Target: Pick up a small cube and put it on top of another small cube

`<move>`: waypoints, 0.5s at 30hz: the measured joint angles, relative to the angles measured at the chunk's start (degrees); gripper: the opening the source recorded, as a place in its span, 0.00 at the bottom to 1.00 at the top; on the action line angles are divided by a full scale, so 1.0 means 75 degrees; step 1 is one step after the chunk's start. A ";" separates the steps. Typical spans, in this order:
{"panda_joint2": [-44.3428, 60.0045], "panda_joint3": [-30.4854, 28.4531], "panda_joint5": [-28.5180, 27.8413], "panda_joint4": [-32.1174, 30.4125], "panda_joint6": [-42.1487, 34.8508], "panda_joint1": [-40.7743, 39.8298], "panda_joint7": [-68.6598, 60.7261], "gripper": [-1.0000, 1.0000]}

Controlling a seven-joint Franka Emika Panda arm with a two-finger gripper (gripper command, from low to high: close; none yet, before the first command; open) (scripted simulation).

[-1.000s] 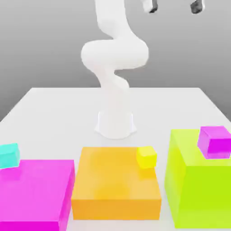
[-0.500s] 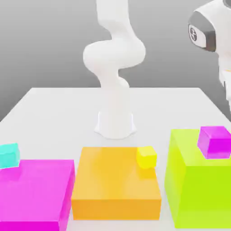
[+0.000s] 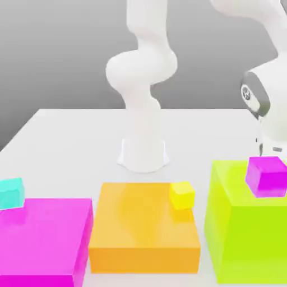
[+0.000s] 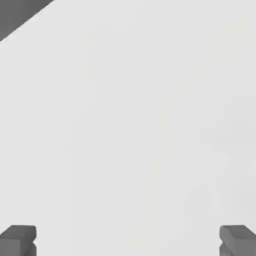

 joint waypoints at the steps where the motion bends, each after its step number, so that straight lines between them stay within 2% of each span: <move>1: 0.0008 -0.0020 -0.0118 -0.0070 0.0142 0.0018 0.0329 0.50; 15: 0.0115 -0.0374 -0.1758 -0.1047 0.2123 0.0336 0.4932 0.50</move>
